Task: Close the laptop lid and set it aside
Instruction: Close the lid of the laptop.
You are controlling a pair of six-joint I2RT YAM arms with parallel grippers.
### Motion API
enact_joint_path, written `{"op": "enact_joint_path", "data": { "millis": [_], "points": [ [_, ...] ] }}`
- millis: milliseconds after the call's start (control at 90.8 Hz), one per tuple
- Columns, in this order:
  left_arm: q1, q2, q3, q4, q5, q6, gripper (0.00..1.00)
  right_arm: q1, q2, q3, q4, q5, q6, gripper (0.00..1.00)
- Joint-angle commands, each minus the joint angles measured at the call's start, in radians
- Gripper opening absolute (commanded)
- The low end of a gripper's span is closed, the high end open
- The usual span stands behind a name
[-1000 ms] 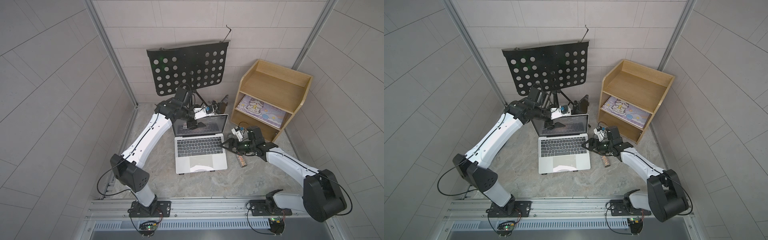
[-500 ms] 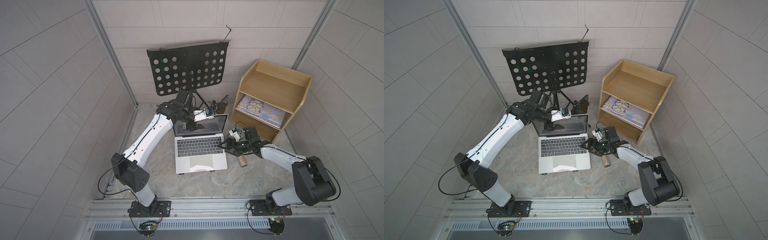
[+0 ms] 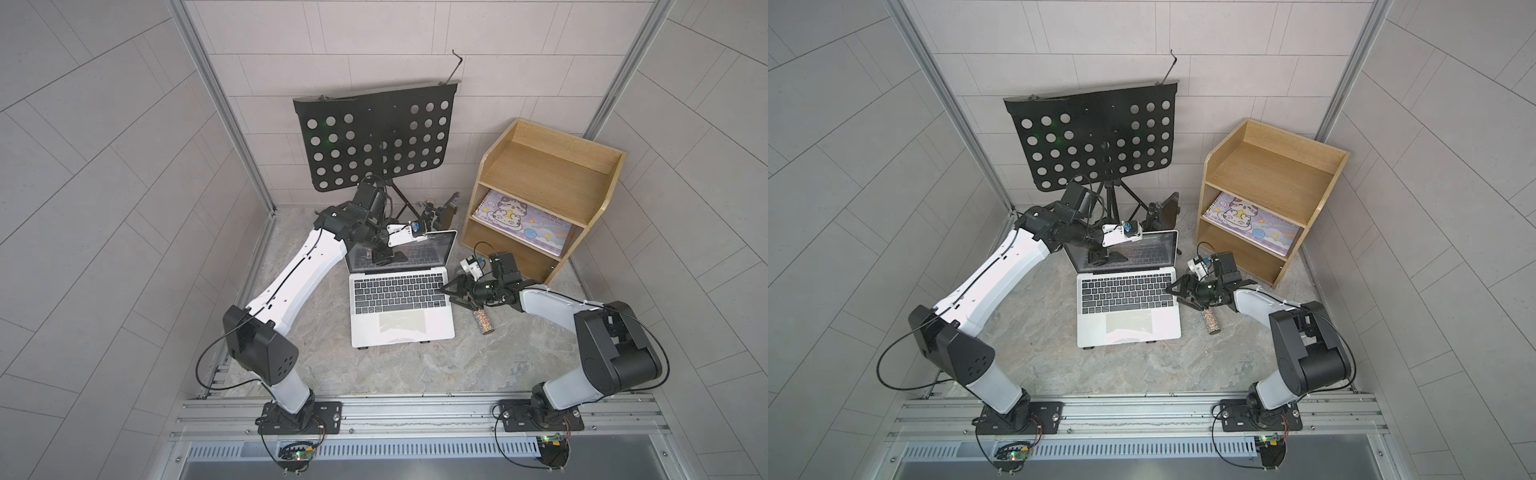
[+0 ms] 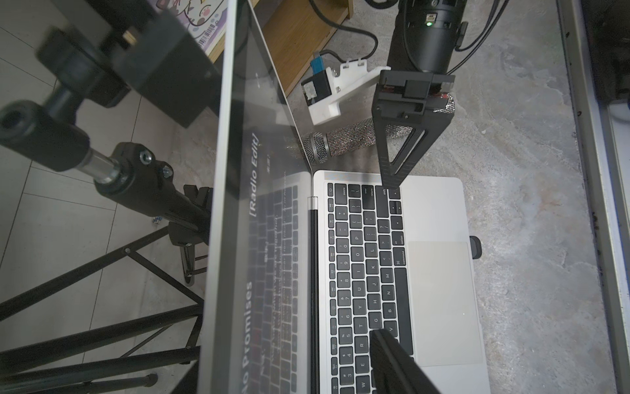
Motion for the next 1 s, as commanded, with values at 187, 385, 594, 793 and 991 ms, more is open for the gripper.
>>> {"op": "enact_joint_path", "data": {
  "millis": [187,385,594,793,991],
  "points": [
    [-0.006,-0.023,0.009,-0.026,0.01,0.012,0.64,-0.028,-0.046,-0.026,-0.078,0.044,-0.08,0.7],
    [-0.007,-0.022,0.011,-0.026,0.011,0.012,0.64,-0.023,0.073,-0.02,0.041,-0.069,-0.031,0.67],
    [-0.009,-0.025,0.011,-0.029,0.012,0.009,0.64,-0.023,0.164,0.006,0.07,-0.098,-0.03,0.58],
    [-0.015,-0.032,0.006,-0.036,0.011,0.006,0.64,-0.024,0.195,0.016,0.069,-0.092,-0.028,0.48],
    [-0.041,-0.058,-0.025,-0.075,0.005,-0.012,0.63,-0.027,0.205,0.021,0.043,-0.067,-0.036,0.46]
  ]
}}
